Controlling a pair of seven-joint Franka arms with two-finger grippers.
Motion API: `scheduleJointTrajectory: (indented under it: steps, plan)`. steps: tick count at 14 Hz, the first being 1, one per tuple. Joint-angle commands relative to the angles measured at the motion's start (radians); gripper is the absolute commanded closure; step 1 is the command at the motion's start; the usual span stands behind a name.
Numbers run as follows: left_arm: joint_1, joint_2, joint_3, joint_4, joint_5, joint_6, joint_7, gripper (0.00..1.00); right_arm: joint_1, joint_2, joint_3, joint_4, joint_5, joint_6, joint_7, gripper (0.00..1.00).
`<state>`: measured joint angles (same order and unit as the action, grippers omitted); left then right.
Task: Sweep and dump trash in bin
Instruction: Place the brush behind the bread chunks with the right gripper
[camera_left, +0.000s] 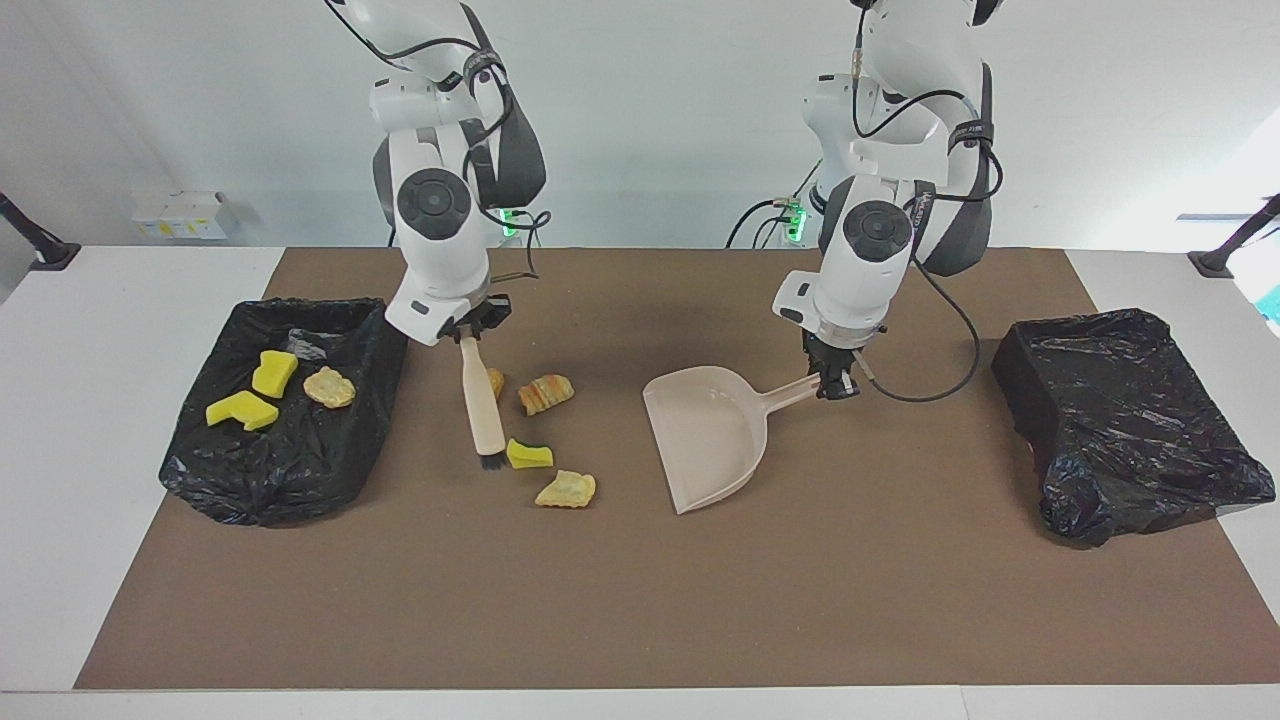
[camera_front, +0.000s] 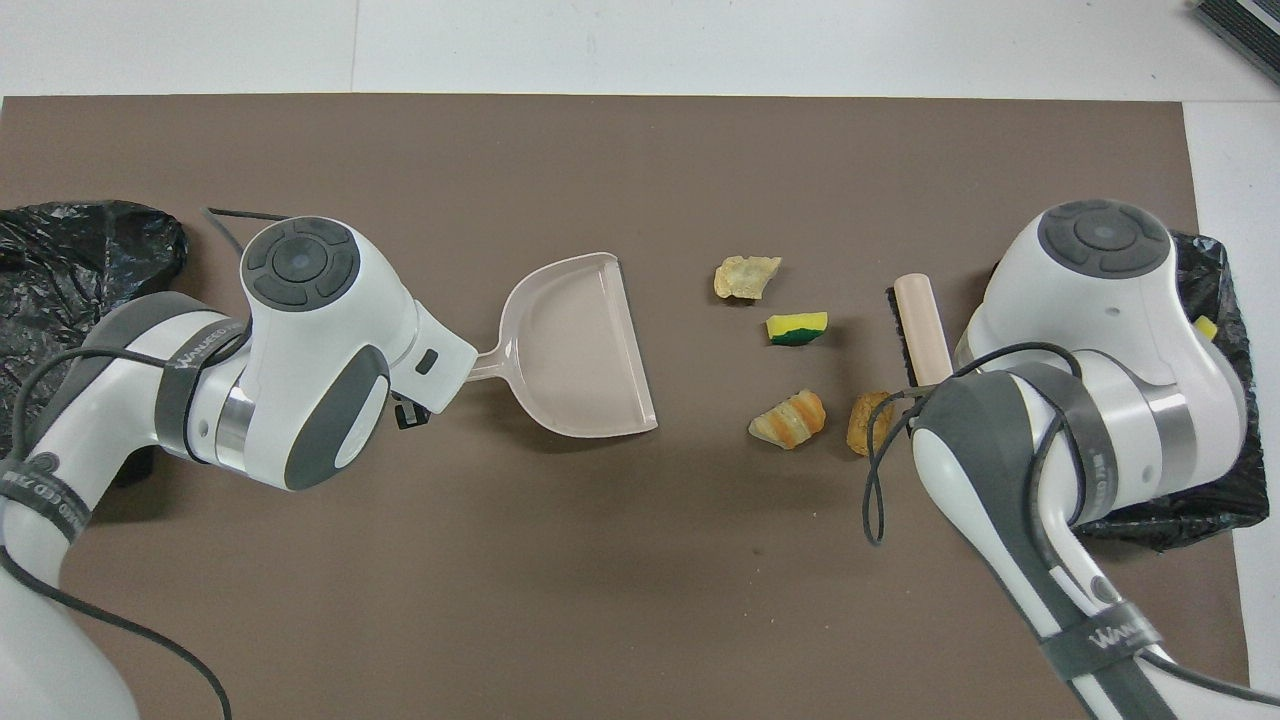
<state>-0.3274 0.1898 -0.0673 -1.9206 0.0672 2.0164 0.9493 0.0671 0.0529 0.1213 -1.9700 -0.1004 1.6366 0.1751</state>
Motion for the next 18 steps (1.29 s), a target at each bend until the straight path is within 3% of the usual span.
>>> scheduleJointTrajectory:
  steps: [1,3,6,9,14,18]
  plan:
    - [-0.007,-0.013,0.006,-0.041,0.016,0.051,-0.027,1.00,-0.052,-0.157,0.009,-0.249,0.022,0.150,0.037,1.00]
    - [-0.004,-0.013,0.006,-0.046,0.017,0.056,-0.029,1.00,-0.072,-0.205,0.009,-0.363,0.025,0.242,0.030,1.00]
    - [-0.015,-0.015,0.007,-0.051,0.020,0.054,-0.029,1.00,-0.064,-0.191,0.011,-0.417,0.085,0.339,0.043,1.00]
    - [-0.042,-0.019,0.006,-0.054,0.115,0.073,-0.029,1.00,-0.003,-0.159,0.011,-0.415,0.149,0.374,0.128,1.00]
    - [-0.045,-0.020,0.006,-0.055,0.123,0.076,-0.029,1.00,0.137,-0.073,0.012,-0.388,0.276,0.474,0.505,1.00]
    - [-0.038,-0.013,0.006,-0.060,0.123,0.094,-0.017,1.00,0.203,0.017,0.017,-0.282,0.329,0.482,0.645,1.00]
